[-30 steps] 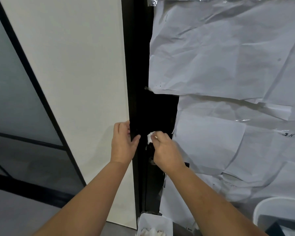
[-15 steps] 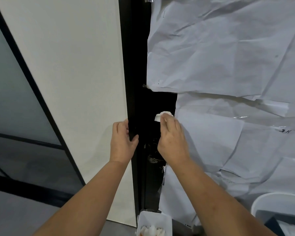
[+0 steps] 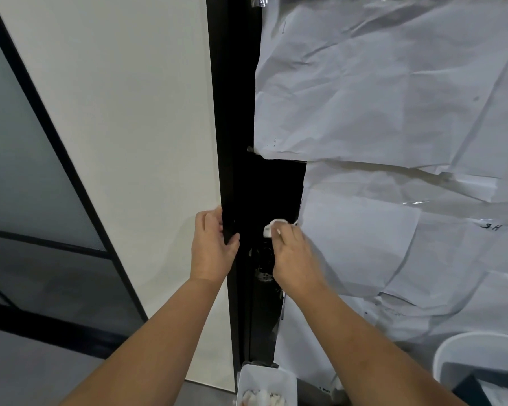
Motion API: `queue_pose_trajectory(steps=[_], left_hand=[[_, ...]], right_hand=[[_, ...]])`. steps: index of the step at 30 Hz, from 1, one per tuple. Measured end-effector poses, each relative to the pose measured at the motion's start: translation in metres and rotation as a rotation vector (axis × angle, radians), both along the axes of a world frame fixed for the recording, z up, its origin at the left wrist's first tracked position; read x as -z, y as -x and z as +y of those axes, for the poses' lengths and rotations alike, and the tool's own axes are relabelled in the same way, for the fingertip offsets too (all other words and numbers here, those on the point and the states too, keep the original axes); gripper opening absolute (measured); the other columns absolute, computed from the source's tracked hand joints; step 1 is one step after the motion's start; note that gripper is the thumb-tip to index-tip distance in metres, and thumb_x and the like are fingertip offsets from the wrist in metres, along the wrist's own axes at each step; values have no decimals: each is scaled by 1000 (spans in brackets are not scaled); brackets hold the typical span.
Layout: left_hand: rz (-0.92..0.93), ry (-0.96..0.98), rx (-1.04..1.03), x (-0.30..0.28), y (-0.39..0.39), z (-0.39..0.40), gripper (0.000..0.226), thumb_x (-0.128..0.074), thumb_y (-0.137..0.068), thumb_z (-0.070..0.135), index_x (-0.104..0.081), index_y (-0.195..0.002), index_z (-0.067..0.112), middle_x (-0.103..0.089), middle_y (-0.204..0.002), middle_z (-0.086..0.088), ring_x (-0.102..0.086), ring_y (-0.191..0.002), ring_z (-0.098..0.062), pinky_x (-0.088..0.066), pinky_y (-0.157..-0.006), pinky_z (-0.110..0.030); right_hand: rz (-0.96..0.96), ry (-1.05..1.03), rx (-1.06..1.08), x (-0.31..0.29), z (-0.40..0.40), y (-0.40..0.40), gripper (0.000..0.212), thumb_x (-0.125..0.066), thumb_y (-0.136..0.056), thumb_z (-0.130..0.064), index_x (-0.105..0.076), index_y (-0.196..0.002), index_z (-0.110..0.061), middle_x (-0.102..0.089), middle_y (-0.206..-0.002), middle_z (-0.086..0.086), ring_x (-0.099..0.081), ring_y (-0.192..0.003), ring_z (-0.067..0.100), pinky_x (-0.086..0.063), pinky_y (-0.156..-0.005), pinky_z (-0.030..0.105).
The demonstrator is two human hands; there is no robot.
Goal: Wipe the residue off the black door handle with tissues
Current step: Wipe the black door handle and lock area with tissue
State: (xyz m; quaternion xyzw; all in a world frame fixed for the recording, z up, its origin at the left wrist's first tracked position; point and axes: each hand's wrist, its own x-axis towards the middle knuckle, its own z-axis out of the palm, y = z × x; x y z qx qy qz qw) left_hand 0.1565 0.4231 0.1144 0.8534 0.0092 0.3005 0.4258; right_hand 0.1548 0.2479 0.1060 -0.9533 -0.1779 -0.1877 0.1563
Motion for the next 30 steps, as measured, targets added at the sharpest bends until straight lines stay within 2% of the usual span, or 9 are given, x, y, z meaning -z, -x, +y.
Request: queue_pose_trajectory(steps=[4, 8, 11, 15, 17, 19, 22, 26, 30], left_hand=[[10, -4, -1, -1, 0, 0, 54, -77, -80, 21, -48, -125, 31, -41, -106, 13, -54, -88, -4, -55, -79, -22], [-32, -54, -48, -3, -2, -3, 51, -78, -78, 24, -49, -119, 26, -42, -110, 10, -51, -93, -5, -51, -79, -19], [-53, -37, -80, -3, -3, -8, 50, -77, -76, 18, -50, -118, 21, -42, -113, 6, -51, -96, -8, -53, -81, -23], [-67, -26, -55, 1, -5, -8, 51, -76, -76, 15, -49, -118, 21, -40, -114, 6, -51, -96, -11, -54, -83, -25], [-65, -43, -42, 3, -7, -5, 53, -77, -76, 15, -48, -120, 21, -40, -115, 6, -51, -96, -11, -54, -83, -25], [-68, -56, -29, 5, -8, -2, 53, -77, -76, 15, -49, -121, 20, -41, -115, 4, -50, -97, -9, -54, -83, -24], [-80, -71, -32, 6, -9, -3, 53, -77, -75, 14, -51, -121, 17, -43, -116, 2, -46, -99, -6, -54, -83, -27], [-78, -63, -50, 7, -9, -6, 55, -76, -75, 13, -48, -122, 17, -40, -116, 3, -50, -96, -11, -55, -81, -29], [-75, -69, -55, 7, -7, -6, 57, -76, -75, 13, -48, -124, 16, -40, -117, 2, -49, -95, -12, -54, -82, -27]], right_hand=[[77, -43, -14, 15, 1, 4, 40, -51, -85, -1, -48, -122, -15, -47, -118, -4, -47, -99, 14, -36, -73, 18], [-27, -20, -53, -5, -1, 2, 45, -56, -78, 9, -55, -121, -2, -49, -123, 5, -49, -104, 20, -46, -81, 23], [26, 52, -112, 3, 6, 1, 47, -53, -82, 2, -48, -127, -8, -45, -127, 2, -47, -105, 18, -40, -77, 22], [59, 67, -148, 11, 10, -3, 48, -50, -85, -1, -44, -132, -11, -43, -133, 1, -47, -110, 18, -42, -83, 25], [30, 90, -156, 10, 4, -1, 50, -56, -80, 3, -49, -129, -7, -44, -131, 4, -48, -106, 19, -40, -77, 22], [66, 20, -85, 12, -2, 1, 47, -58, -78, 6, -54, -123, -7, -46, -125, 4, -51, -98, 19, -39, -69, 19], [107, -72, -6, 17, 0, 4, 44, -59, -79, 5, -54, -121, -7, -43, -122, 2, -50, -92, 15, -44, -66, 18], [102, -64, -70, 17, 14, -2, 33, -50, -86, -2, -48, -117, -13, -44, -119, -2, -38, -88, 6, -32, -65, 13], [93, -5, -94, 10, 19, -9, 31, -46, -89, -5, -47, -119, -12, -46, -118, 1, -44, -95, 12, -41, -72, 24]])
